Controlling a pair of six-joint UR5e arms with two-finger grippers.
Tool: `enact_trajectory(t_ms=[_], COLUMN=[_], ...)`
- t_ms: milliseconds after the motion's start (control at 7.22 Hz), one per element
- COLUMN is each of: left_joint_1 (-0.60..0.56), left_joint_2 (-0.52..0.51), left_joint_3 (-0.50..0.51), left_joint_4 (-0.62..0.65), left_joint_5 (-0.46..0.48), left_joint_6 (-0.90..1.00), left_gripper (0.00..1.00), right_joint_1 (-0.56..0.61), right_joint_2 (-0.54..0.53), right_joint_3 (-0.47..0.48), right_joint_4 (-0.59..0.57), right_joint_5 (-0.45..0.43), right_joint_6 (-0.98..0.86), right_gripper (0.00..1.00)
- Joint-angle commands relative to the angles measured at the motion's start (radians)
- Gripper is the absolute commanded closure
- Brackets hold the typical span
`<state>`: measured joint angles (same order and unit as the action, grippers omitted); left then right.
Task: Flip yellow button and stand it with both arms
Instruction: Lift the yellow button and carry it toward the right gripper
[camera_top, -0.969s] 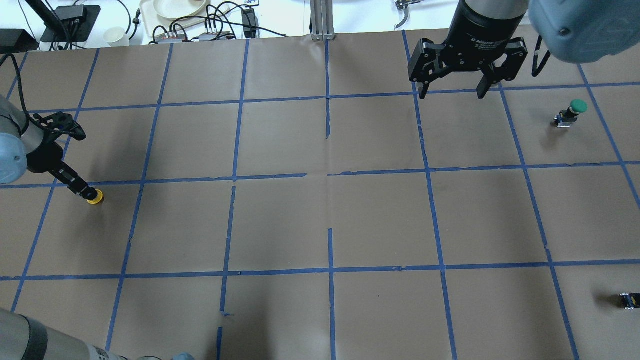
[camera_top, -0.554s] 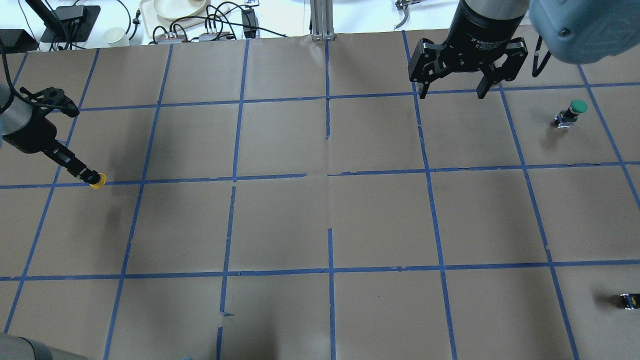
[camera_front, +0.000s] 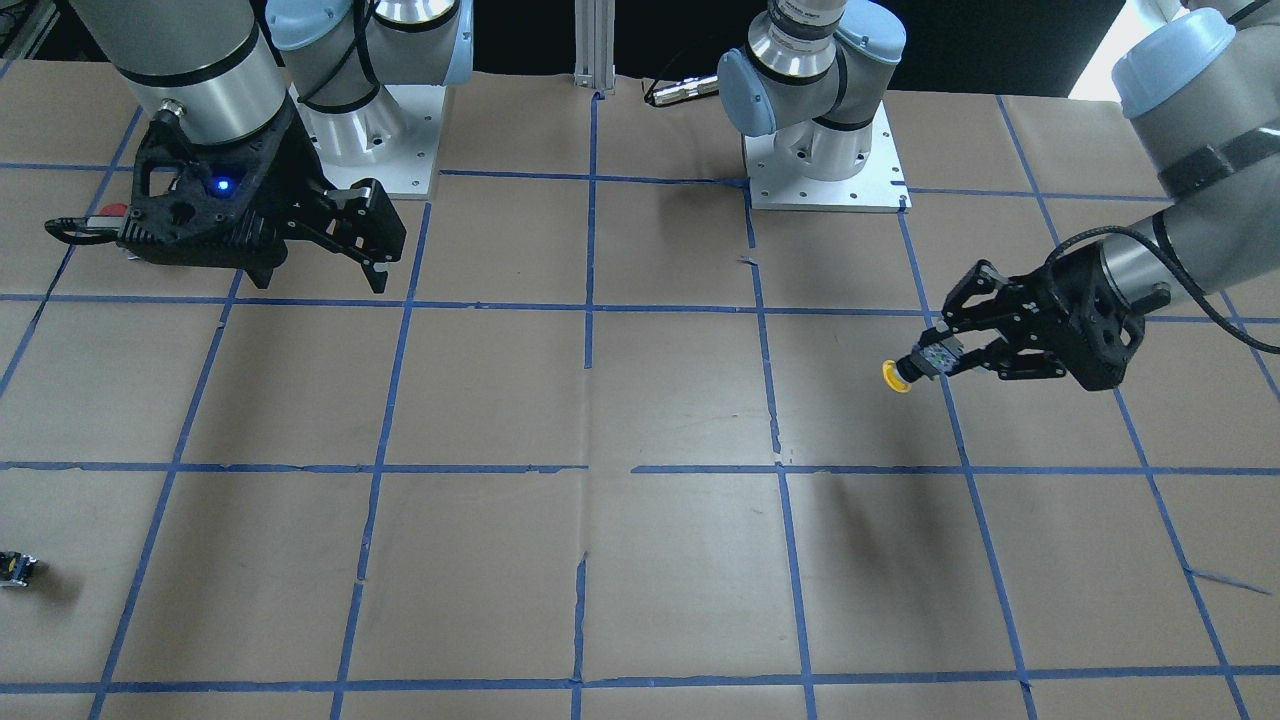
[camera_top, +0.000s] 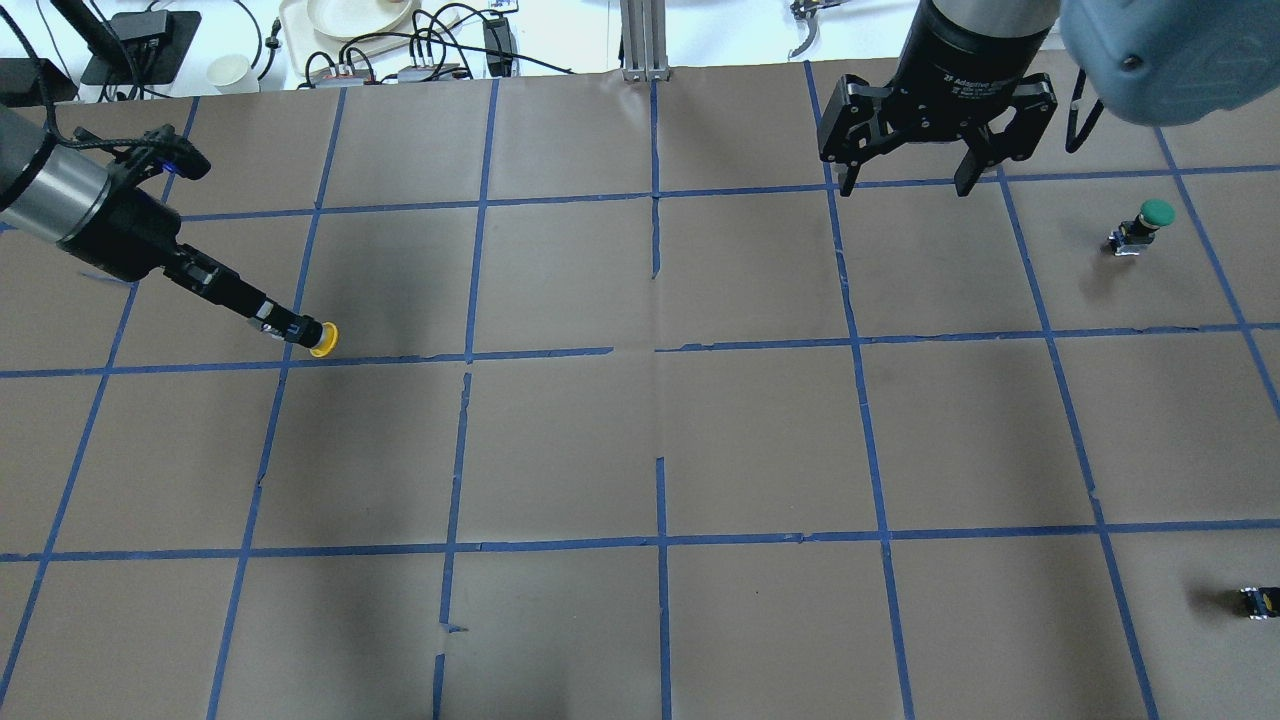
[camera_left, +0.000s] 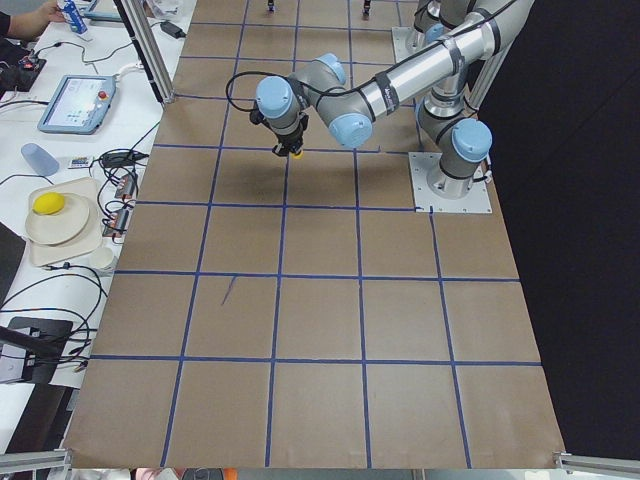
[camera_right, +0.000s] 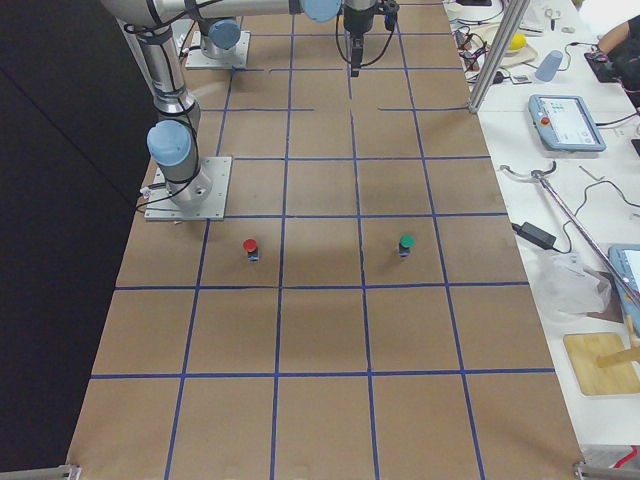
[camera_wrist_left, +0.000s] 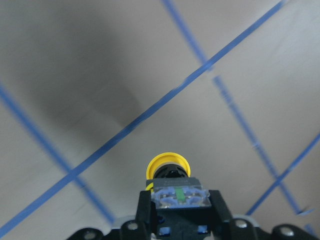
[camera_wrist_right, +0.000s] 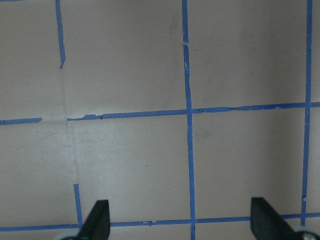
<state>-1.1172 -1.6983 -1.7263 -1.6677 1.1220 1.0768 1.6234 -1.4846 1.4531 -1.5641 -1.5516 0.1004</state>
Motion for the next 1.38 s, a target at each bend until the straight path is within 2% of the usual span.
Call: enact_trajectory(t_ms=[0,138,277,554,692,1108,1246], left_joint_1=[-0.042,-0.047,-0.065,-0.188,-0.237,-0.393,-0.426], left_joint_2=[0.072,0.081,0.080,0.085,0.085,0.098,0.097], left_joint_3=[-0.024,-0.024,-0.027,-0.032,-0.048,-0.160,-0.170], left_joint_4=[-0.238,-0.336,-0.386,-0.472,-0.477,-0.484,-0.478], left_joint_5=[-0.272,-0.392,-0.503,-0.734,-0.827,-1.155,-1.198], left_joint_6=[-0.032,-0.029,-0.029,-0.035,-0.037,-0.035,-0.035], left_gripper=[0.96,0.95,0.95,0.95,0.95,0.95,0.95], right_joint_1=[-0.029,-0.098,-0.165,-0.279,-0.305,-0.306,-0.307], right_joint_2=[0.001,-0.009,-0.032,-0.080,-0.083,-0.082,-0.077], right_joint_3=[-0.010,-0.010,-0.011,-0.011,-0.010,-0.002,0.000], right_joint_4=[-0.001,0.015,0.110,0.314,0.338,0.357,0.416], right_joint_5=[0.007,0.083,0.126,0.194,0.220,0.226,0.273], right_joint_6=[0.002,-0.004,-0.010,-0.010,-0.011,0.004,0.010], right_gripper=[0.00,0.00,0.00,0.00,0.00,0.00,0.00])
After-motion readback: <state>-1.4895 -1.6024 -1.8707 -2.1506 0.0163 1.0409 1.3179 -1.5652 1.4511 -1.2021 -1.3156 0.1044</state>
